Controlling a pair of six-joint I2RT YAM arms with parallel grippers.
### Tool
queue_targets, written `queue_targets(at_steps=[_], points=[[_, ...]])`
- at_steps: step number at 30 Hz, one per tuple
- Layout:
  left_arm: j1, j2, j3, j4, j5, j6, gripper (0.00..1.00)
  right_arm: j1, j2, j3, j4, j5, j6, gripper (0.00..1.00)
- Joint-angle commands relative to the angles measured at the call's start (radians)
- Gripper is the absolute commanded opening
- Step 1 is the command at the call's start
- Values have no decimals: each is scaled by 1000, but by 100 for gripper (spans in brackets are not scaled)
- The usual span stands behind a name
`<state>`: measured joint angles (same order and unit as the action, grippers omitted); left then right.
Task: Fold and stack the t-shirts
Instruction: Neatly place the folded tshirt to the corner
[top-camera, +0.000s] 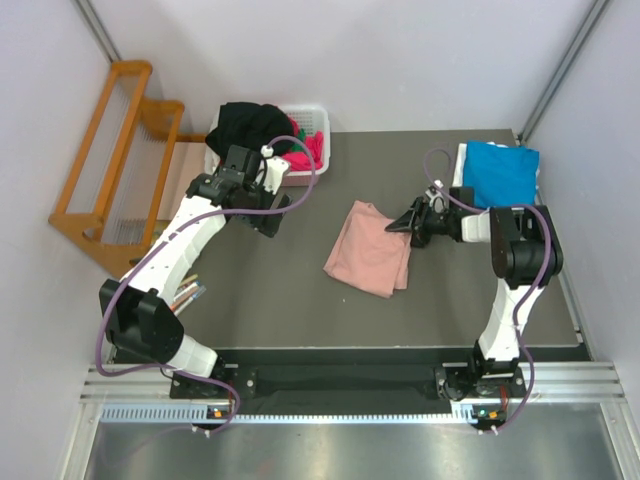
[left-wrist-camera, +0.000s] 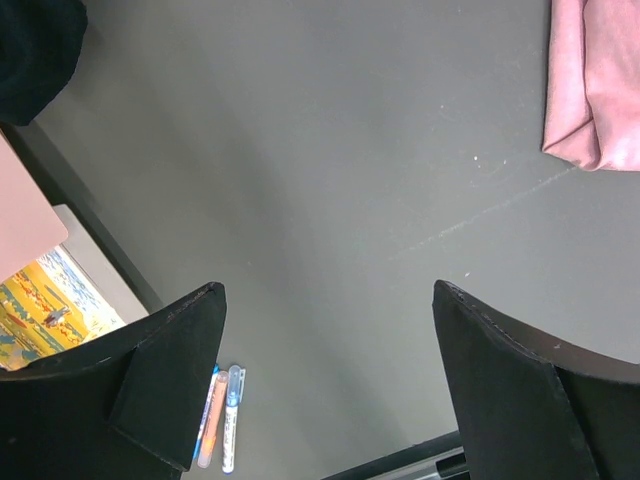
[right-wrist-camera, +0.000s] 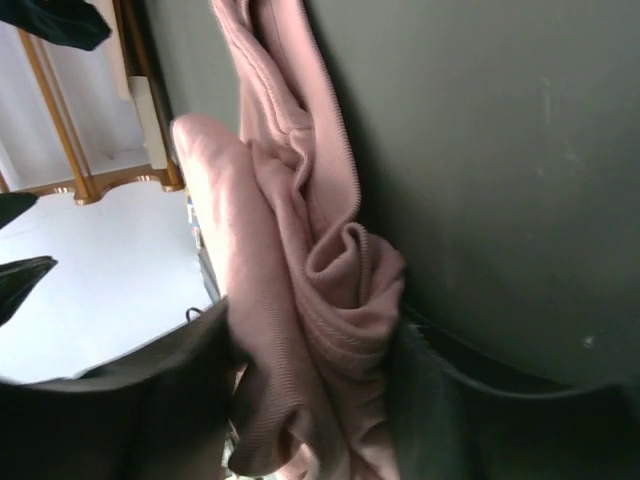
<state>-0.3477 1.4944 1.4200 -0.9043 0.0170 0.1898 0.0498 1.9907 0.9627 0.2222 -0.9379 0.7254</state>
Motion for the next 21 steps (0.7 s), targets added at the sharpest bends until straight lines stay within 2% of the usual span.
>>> queue_targets(at_steps=[1, 2, 4, 5, 7, 12, 15, 21], points=[[6, -37, 16, -13, -6, 13, 89, 24, 45, -16, -102, 86, -50, 46], [7, -37, 17, -13, -9, 14, 89, 24, 48, -13, -104, 85, -52, 38], [7, -39, 17, -11, -8, 16, 89, 24, 51, -10, -110, 83, -50, 29], [7, -37, 17, -11, -8, 16, 89, 24, 53, -7, -112, 83, -52, 17], [7, -39, 17, -11, -8, 16, 89, 25, 53, -5, -116, 82, -52, 0], [7, -39, 5, -5, -8, 16, 89, 38, 13, 2, -118, 94, -49, 0], [7, -40, -3, -1, -8, 14, 89, 68, -41, 82, -173, 100, -66, 0], [7, -40, -3, -4, -2, 2, 89, 71, 22, 445, -303, 106, -69, 0]])
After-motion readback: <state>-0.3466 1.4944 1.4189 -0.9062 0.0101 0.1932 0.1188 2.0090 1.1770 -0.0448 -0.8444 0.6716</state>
